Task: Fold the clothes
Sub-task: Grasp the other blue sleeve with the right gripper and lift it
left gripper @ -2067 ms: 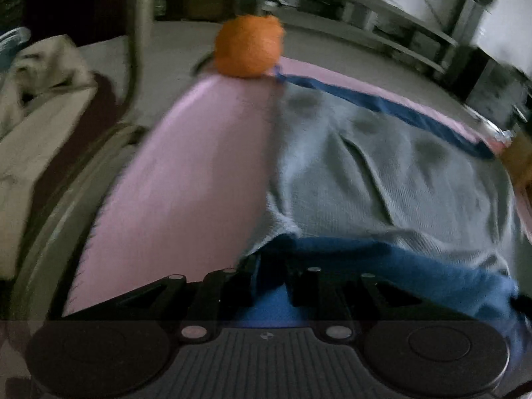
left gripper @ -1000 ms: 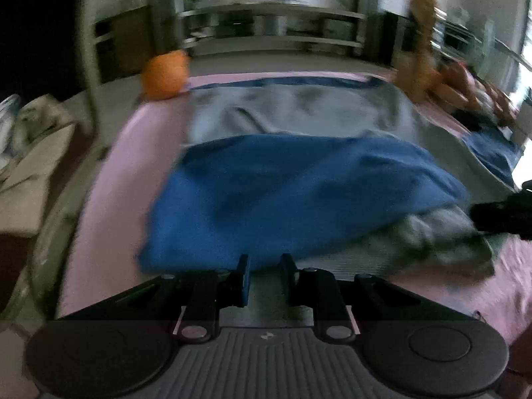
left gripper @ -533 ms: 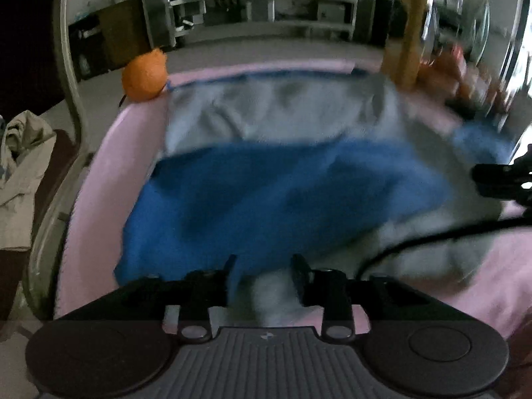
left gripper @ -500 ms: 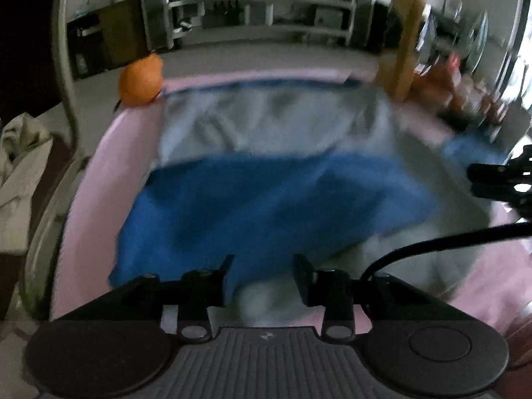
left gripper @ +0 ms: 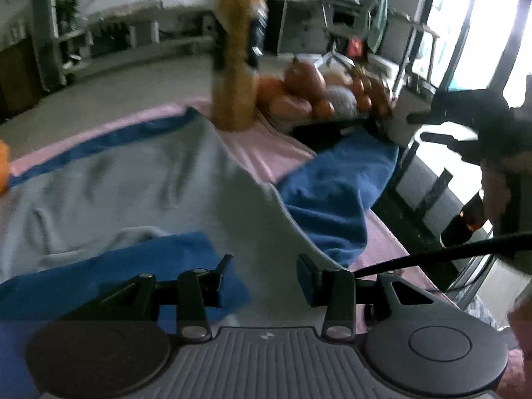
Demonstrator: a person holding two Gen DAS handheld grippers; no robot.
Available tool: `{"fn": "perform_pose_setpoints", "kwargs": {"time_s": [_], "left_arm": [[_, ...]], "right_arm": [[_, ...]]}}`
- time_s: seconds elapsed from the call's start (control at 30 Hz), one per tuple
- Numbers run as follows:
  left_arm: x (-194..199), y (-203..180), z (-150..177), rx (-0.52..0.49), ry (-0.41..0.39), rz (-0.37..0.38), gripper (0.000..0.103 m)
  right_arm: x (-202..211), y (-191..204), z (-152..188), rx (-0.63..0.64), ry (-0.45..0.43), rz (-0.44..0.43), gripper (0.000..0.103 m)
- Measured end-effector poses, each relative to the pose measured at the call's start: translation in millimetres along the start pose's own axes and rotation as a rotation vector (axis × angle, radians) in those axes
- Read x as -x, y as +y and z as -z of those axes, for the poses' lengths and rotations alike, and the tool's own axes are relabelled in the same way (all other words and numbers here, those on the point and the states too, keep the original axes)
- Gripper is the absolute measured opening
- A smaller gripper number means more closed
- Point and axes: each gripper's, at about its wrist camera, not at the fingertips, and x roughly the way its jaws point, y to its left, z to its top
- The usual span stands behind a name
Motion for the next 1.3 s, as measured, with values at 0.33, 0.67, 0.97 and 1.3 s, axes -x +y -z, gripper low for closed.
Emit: {"fn": "perform_pose_setpoints", "kwargs": {"time_s": [0.33,0.67,0.97,1.3], "left_arm": [[-62.8,-6.9,-6.6,0.053,0.060,0.053,0.040],[-67.9,-7.6,-7.0,0.021,0.028,0.067,0.040],[-40.5,-0.1,-2.9,0.041,-0.002,0.066,0.040],[78.2,77.9,38.2,0.091,-0.125,-0.048,0.040]], "right_arm": [[-114.5,-91.5,-44.6,-0.103,0.052,0.232,0.032],[-161.0,-93.9,-45.4,0.052,0.049,0.313,0.027],[-156.8,-73.1,-42.3,0.173,-0.023,0.350,0.003],[13.4,77.9,-19.7,0.187,-0.182,-0.048,0.003]]}}
